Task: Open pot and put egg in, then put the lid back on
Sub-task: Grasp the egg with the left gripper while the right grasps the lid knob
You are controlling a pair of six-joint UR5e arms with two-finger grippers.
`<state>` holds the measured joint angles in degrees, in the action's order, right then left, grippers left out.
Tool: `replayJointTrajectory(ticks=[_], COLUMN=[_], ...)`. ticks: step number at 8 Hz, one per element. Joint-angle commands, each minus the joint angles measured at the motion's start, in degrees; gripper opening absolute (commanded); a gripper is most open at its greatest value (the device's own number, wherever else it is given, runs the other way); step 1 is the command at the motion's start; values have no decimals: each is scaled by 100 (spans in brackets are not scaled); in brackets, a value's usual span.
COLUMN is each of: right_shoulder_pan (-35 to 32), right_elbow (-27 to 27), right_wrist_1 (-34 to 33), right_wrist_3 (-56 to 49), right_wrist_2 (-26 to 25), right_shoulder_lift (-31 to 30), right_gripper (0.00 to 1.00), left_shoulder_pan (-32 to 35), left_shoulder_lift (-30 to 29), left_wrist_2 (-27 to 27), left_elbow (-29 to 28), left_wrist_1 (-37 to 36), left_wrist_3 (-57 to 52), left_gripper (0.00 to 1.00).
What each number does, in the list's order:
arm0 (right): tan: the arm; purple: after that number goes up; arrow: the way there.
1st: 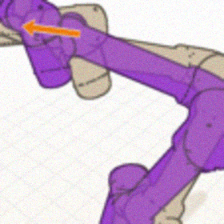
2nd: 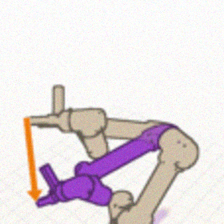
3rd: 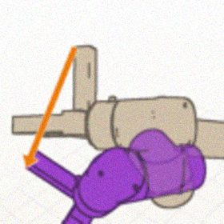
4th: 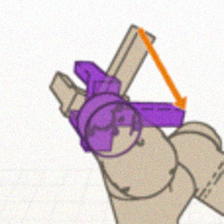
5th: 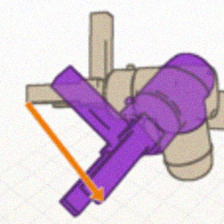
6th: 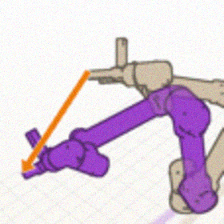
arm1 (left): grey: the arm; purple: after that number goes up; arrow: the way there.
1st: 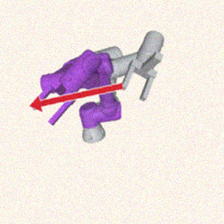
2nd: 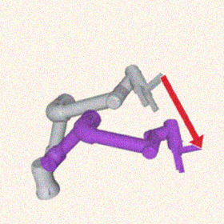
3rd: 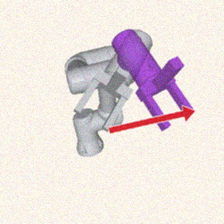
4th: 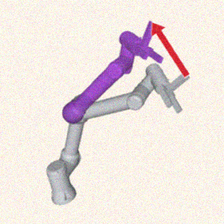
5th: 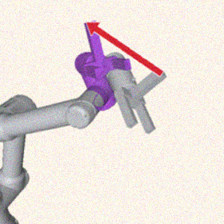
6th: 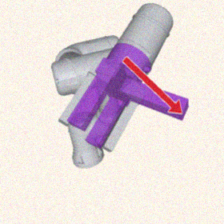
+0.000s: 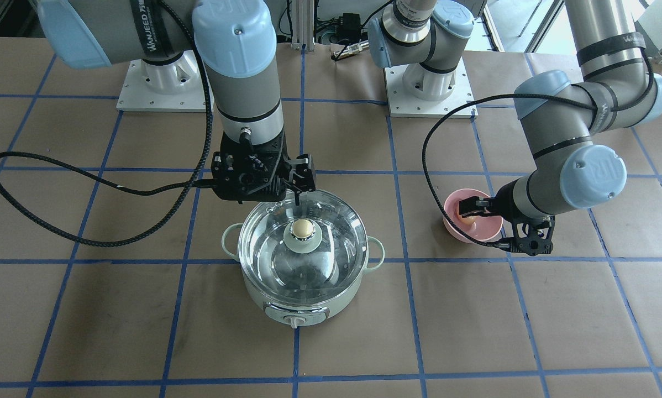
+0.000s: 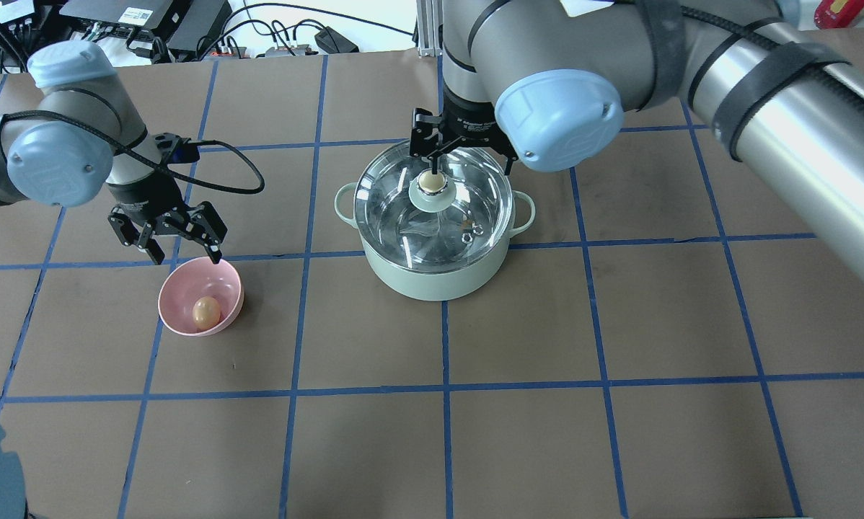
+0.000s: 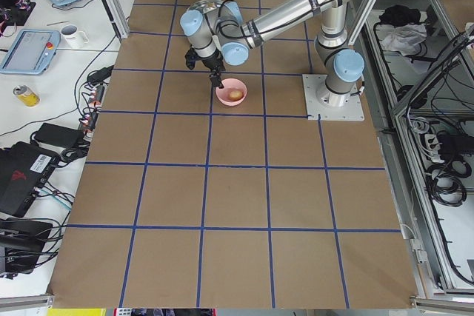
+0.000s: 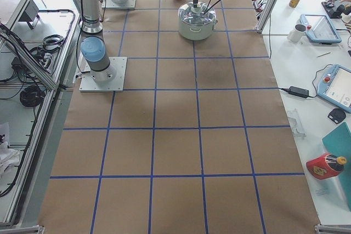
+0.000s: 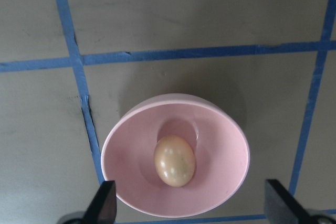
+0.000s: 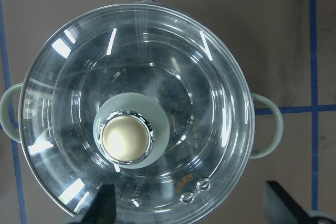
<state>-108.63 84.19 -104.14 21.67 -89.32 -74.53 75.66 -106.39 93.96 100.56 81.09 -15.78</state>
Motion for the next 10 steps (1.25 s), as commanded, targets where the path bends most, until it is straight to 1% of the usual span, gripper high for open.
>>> replayJointTrajectory(ticks=[1,2,3,4,5,6,10], right_shoulder_pan=[-386,-421,-431,-431,-431,-431,-431], right_elbow=[1,1,1,1,1,-7,-78], right_wrist_1=[-342,-413,-466,-536,-572,-589,-721], right_wrist_3=[390,425,425,434,434,382,215], right_wrist_2=[2,20,46,55,64,64,-6], right_shoulder_lift=[420,509,579,649,694,737,834], right_gripper=[100,100,100,100,94,93,93], left_shoulder_pan=[-25,-34,-43,-60,-69,-78,-130], left_shoulder_lift=[-215,-259,-303,-321,-338,-339,-505], left_wrist_2=[17,26,8,8,17,26,61], left_elbow=[472,482,534,535,535,526,517], left_wrist_1=[-14,-14,-31,-66,-67,-75,-225], left_wrist_3=[136,137,137,137,128,128,110], left_gripper=[98,97,94,94,94,95,95])
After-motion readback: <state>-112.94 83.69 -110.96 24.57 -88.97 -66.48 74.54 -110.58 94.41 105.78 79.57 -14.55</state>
